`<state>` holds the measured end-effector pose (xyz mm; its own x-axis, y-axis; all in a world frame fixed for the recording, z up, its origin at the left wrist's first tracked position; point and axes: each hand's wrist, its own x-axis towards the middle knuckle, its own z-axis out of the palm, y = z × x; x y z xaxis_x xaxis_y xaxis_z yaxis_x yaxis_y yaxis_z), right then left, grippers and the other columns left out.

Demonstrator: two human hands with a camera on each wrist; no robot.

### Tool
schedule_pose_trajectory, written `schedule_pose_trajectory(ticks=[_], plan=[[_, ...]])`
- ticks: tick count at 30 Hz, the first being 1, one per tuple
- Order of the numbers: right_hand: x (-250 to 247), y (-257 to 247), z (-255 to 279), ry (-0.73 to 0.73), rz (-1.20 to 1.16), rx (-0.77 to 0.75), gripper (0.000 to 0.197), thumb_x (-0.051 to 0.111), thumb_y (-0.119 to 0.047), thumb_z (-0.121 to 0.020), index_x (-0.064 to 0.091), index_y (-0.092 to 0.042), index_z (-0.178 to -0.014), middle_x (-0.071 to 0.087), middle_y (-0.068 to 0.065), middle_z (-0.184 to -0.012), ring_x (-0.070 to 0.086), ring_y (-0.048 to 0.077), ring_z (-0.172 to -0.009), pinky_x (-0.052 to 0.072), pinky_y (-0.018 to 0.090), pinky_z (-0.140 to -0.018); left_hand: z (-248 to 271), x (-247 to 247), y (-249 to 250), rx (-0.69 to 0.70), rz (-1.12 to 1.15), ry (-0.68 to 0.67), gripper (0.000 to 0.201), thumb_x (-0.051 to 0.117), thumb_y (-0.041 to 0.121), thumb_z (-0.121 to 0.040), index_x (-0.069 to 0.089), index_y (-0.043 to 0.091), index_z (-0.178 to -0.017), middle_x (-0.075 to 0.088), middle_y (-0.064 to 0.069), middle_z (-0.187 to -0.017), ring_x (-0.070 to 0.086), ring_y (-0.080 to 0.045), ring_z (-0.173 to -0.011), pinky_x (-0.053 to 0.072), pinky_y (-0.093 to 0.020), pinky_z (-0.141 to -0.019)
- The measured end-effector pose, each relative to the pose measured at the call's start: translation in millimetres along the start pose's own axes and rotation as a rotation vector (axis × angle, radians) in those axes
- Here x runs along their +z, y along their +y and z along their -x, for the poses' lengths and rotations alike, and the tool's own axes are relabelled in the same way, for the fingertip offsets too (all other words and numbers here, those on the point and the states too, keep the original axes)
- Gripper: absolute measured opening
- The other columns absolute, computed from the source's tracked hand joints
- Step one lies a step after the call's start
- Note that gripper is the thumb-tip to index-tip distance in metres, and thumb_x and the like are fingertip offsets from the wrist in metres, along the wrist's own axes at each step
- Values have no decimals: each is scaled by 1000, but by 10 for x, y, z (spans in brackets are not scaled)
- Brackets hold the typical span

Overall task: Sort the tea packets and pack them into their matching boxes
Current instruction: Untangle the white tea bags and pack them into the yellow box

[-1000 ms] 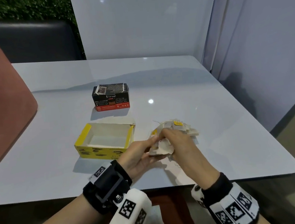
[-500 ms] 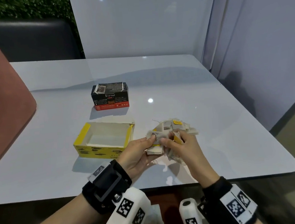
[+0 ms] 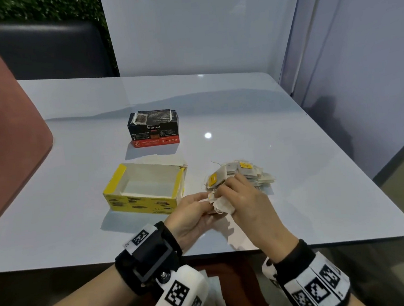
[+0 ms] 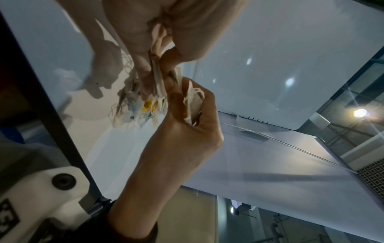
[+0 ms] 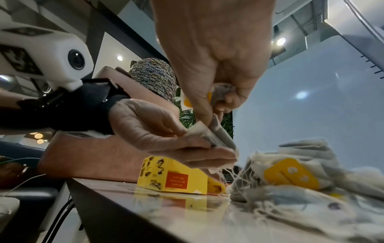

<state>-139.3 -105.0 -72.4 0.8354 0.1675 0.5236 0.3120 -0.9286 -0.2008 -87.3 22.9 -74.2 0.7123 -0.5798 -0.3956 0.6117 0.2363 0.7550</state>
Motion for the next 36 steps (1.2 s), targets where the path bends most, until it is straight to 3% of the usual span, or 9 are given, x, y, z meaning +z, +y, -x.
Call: schedule_pose_trajectory(ticks=[4,8,15,19,23,28,30,32,36], plan=[[59,58,44,-7,-38,-8,10,62,-13,-75,67,-14,-83,61,-4,-80,42,8,-85,48,21,-47,23,-15,34,-34,33,-20,23,39,-8,-89,59,-12,-100,63,-19,-84,67,-19,-70,58,-23,-64],[54,101,72,-71,-55,0,32,84,-5,-57,69,-14,-83,62,-4,-80,42,7,-86,47,19,-46,56,-26,93,-63,78,-8,26,32,-1,-92,54,-9,-103,56,-17,-80,60,-21,-69,58,-26,-62],[-49,116,-13,58,-50,15,31,81,-3,-59,69,-11,-87,65,-2,-84,46,10,-89,46,21,-60,74,2,110,-63,76,-4,24,33,2,-93,54,-9,-101,60,-22,-90,63,-27,-76,57,-34,-77],[-36,64,-5,103,73,-101,10,63,-4,-76,67,-9,-83,62,0,-82,47,14,-83,47,23,-59,76,-1,131,-44,45,-25,25,38,11,-97,56,-5,-104,63,-14,-83,64,-23,-74,58,-30,-70],[59,86,102,88,100,-130,10,59,-3,-79,66,-10,-81,61,-1,-82,46,14,-82,44,24,-63,61,-11,124,-42,43,-24,34,41,16,-98,54,-9,-116,55,-19,-101,62,-22,-79,58,-26,-68],[65,131,130,-2,18,-180,18,51,-17,-85,67,-12,-87,61,-1,-86,46,13,-85,46,22,-66,72,-35,85,-48,4,-57,33,44,4,-95,50,-18,-118,59,-20,-95,61,-23,-82,56,-21,-65],[35,127,115,-35,-210,-25,18,55,-24,-82,67,-16,-93,61,-4,-90,49,9,-89,44,17,-72,58,-51,79,-19,-7,-46,31,44,-1,-94,47,-19,-119,60,-20,-95,60,-21,-80,56,-20,-65],[-71,109,72,-80,-614,342,19,63,-26,-77,62,-20,-95,61,-7,-92,55,5,-87,43,15,-75,39,-67,79,12,-43,-30,29,42,-6,-93,50,-15,-120,62,-21,-103,63,-22,-84,56,-23,-71],[-245,202,19,-254,-1562,921,36,56,4,-68,53,-3,-104,58,13,-93,57,14,-70,43,25,-62,28,-94,60,49,-151,30,31,42,-9,-92,51,-5,-121,63,-24,-113,64,-26,-88,56,-23,-66]])
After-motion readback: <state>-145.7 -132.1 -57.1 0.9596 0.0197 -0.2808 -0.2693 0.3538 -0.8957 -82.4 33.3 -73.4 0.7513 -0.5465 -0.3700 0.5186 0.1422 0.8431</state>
